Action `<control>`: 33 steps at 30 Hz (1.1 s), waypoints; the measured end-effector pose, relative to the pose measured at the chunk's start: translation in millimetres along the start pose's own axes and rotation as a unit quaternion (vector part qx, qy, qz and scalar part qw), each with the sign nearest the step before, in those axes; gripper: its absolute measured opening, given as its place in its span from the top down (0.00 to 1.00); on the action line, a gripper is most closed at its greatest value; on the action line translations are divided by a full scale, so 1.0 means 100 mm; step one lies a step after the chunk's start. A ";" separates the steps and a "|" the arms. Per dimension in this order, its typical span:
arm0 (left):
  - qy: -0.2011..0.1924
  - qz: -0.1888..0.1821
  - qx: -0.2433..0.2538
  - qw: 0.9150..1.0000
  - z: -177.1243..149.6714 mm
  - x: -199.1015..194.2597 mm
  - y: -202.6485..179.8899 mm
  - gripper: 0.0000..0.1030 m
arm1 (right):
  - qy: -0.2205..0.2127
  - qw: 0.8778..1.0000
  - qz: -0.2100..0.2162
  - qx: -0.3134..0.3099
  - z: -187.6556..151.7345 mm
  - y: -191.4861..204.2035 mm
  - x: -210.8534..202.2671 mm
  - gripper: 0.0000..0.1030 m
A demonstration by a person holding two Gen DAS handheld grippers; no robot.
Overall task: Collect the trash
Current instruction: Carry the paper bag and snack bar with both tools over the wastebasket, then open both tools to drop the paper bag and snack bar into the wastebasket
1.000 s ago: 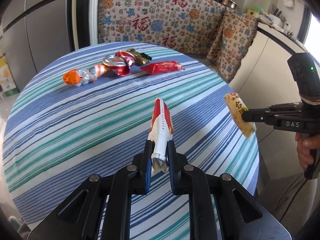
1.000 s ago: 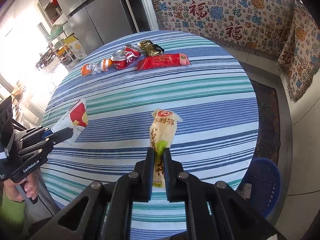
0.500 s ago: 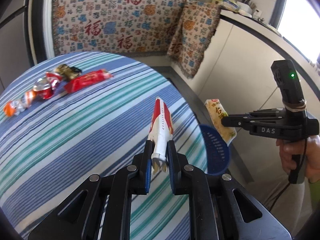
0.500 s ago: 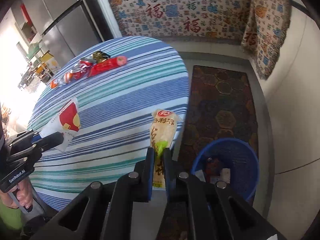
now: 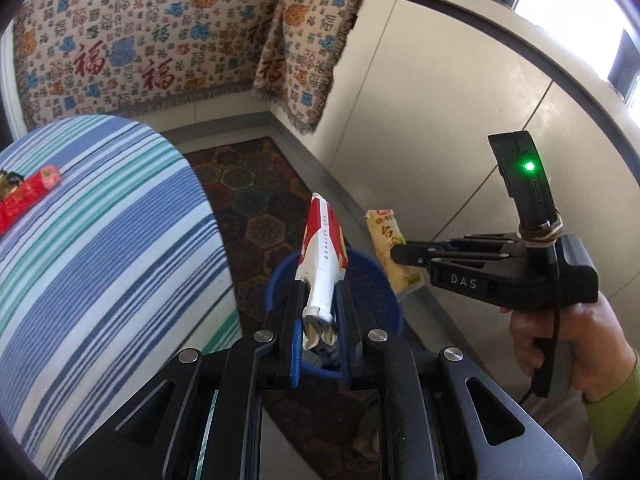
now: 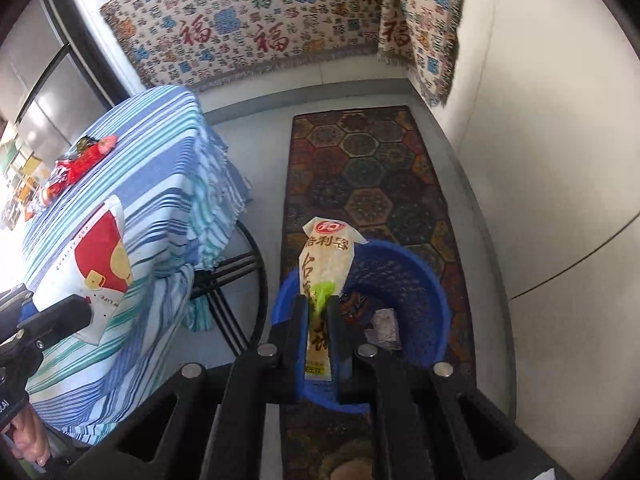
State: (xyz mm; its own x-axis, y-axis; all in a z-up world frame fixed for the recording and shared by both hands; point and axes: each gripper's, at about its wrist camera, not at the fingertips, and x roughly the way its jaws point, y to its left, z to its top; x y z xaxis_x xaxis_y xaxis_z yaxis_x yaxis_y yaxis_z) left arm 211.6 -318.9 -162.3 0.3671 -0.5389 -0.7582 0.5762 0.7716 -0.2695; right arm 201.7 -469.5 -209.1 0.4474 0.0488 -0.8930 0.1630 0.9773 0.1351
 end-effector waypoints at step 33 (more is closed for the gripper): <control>0.033 0.018 0.023 0.999 -0.09 0.93 -0.39 0.19 | -0.058 0.994 -0.035 0.082 0.03 -0.87 0.03 0.42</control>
State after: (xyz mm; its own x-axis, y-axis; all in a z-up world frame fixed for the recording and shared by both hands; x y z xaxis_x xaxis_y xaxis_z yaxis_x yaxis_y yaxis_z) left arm 216.6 -396.5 -227.5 0.3398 -0.4862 -0.8051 0.5971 0.7729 -0.2148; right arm 192.0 -554.8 -222.5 0.5276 -0.0508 -0.8480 0.3333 0.9305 0.1516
